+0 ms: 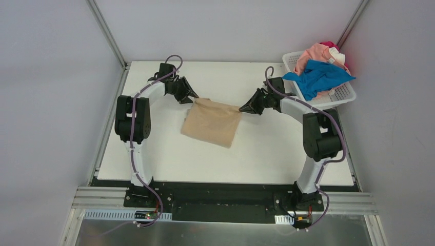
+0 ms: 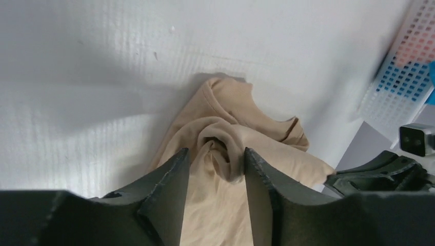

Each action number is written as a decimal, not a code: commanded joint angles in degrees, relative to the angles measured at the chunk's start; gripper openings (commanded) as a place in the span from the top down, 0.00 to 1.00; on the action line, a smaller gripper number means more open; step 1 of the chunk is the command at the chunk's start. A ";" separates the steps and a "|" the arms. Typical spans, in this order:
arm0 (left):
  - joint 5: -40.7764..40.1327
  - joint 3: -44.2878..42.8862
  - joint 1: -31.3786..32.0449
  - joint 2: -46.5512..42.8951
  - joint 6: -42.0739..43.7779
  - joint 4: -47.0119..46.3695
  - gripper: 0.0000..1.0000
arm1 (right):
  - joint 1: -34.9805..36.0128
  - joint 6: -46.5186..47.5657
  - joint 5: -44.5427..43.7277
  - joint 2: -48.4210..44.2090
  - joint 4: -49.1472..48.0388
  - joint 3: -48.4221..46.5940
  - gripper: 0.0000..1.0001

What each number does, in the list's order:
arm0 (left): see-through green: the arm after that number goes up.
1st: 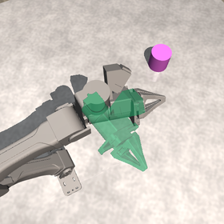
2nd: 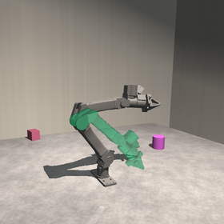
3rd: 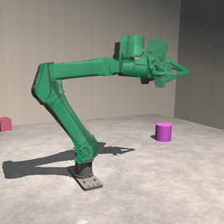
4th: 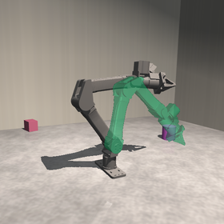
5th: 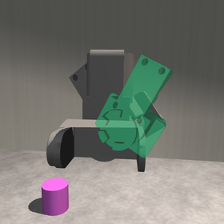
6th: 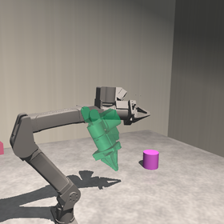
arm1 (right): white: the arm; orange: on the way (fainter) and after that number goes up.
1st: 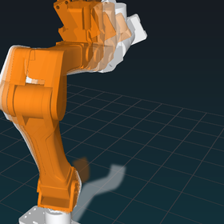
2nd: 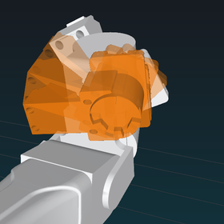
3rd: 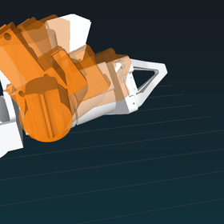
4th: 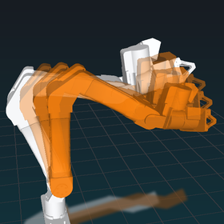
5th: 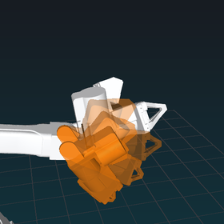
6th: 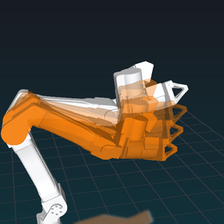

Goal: Fold and stack the t-shirts
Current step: Fold the long partially folded tshirt into a neat square, then smooth out wrinkles on the folded tshirt

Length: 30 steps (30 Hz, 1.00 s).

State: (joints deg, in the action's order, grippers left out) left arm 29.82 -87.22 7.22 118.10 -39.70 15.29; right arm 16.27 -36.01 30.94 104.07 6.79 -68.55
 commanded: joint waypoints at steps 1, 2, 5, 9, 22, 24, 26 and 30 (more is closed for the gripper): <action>-0.97 -4.51 -1.33 1.22 -0.44 -0.87 0.47 | -1.03 1.71 -1.28 5.79 -2.64 -6.34 0.97; -0.84 -4.78 -1.37 1.18 -0.27 -0.87 0.39 | -1.18 1.74 -1.42 6.51 -2.60 -7.20 0.85; -0.84 -4.70 -1.28 -0.80 -0.02 -0.75 0.14 | -1.65 1.93 -2.20 6.85 -2.25 -8.34 0.68; -3.21 -1.26 -1.10 -7.52 0.68 -0.74 0.01 | -1.83 3.77 -4.37 3.94 2.10 -8.04 0.40; -0.66 3.15 7.52 -14.74 4.84 -0.70 0.01 | 2.76 0.65 0.73 -7.55 -4.25 1.96 0.05; 0.06 2.05 7.59 -12.19 3.78 -0.65 0.01 | 3.72 -1.31 2.34 -5.64 -7.26 1.59 0.05; -0.42 0.81 7.65 -9.63 3.25 -0.69 0.01 | 4.66 -2.48 2.55 -2.93 -9.46 0.23 0.05; -2.51 -4.38 7.67 -3.38 2.74 -0.71 0.01 | 5.26 -2.92 1.54 3.77 -10.76 -5.79 0.04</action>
State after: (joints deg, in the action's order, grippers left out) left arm 28.25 -86.13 15.49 110.48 -36.64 14.31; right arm 21.39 -36.93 31.70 102.43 0.93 -68.93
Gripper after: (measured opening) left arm 0.990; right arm 0.955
